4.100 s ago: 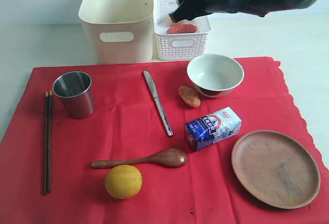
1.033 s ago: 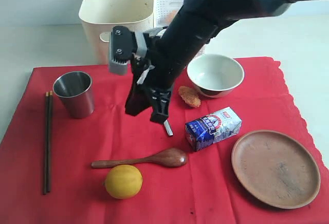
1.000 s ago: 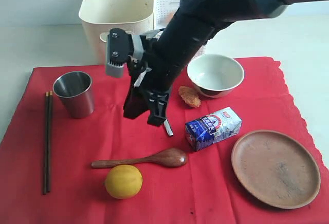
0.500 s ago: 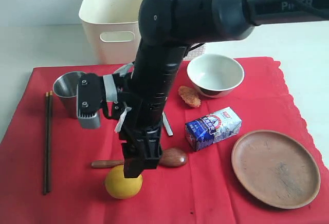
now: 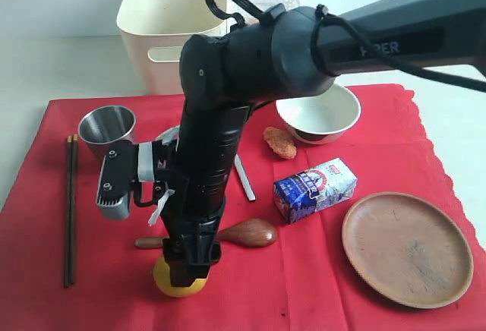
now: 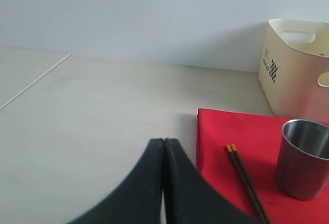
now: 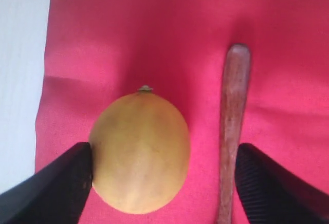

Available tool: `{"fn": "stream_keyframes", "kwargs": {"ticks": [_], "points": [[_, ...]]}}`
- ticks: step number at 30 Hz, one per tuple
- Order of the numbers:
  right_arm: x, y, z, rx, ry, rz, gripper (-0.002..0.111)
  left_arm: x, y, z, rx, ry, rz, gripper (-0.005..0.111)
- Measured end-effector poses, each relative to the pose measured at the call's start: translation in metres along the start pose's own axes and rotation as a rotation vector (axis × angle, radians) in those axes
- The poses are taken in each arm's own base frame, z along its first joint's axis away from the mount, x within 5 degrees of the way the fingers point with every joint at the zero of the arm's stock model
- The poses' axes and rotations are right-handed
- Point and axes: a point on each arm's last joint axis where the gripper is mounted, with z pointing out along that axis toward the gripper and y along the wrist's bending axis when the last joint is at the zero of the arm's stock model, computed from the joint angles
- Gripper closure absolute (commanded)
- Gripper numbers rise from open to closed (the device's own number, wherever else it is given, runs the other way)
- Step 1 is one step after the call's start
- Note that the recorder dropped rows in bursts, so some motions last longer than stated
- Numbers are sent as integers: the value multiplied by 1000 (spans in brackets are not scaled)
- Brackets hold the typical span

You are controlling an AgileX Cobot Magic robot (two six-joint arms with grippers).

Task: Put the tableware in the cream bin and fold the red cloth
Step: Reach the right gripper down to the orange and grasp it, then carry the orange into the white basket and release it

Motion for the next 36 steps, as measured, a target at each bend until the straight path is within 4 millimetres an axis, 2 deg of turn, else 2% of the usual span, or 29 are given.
{"fn": "stream_keyframes", "kwargs": {"ticks": [10, 14, 19, 24, 26, 29, 32, 36], "points": [[-1, 1, 7, -32, -8, 28, 36, 0, 0, 0, 0, 0, 0, 106], [-6, 8, 12, -32, 11, -8, 42, 0, 0, 0, 0, 0, 0, 106], [-8, 12, 23, -23, 63, -57, 57, 0, 0, 0, 0, 0, 0, 106], [-7, 11, 24, -17, 76, -67, 87, 0, 0, 0, 0, 0, 0, 106], [-7, 11, 24, -16, 78, -68, 94, 0, 0, 0, 0, 0, 0, 106], [-7, 13, 14, 8, 90, -97, 102, 0, 0, 0, 0, 0, 0, 106], [-12, 19, -13, 64, 63, -132, 103, 0, 0, 0, 0, 0, 0, 106], [-12, 19, -26, 124, 72, -150, 103, 0, 0, 0, 0, 0, 0, 106]]}}
